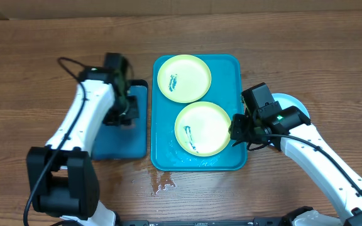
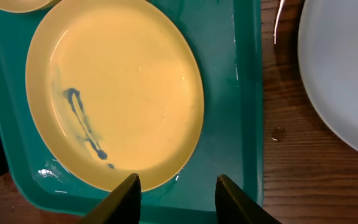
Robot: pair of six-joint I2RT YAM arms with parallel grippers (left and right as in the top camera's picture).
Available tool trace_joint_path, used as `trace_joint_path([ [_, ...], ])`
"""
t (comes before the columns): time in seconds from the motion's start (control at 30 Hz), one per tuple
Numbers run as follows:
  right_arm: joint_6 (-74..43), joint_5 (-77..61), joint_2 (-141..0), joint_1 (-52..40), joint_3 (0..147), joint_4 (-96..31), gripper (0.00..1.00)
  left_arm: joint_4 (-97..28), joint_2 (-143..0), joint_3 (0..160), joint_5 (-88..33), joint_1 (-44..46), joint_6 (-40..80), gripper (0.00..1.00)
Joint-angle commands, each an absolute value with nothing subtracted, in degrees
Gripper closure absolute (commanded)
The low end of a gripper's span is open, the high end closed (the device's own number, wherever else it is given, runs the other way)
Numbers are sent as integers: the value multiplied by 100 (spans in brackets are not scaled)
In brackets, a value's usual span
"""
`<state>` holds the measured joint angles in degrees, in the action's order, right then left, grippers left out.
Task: Clean dirty plates on tray and stack at the side
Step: 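Scrub the yellow plate with the sponge while the right gripper holds it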
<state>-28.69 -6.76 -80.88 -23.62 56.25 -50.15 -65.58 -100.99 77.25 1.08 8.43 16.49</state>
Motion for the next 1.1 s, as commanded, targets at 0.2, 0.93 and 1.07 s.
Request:
trace_joint_path([
  [0.2,-3280,23,-8820,-2351,5511,-4198,61,-5489,-10051,7883,-755,2331,2388,96],
  [0.93,-3301,-263,-10379,-2318,5511,-3448,96,-4921,-11764,7852,-1859,3461,2849,96],
  [1.07,-3299,-261,-10379,-2318,5511,-3551,96,-5253,-11784,7859,-113,3404,3186,96],
])
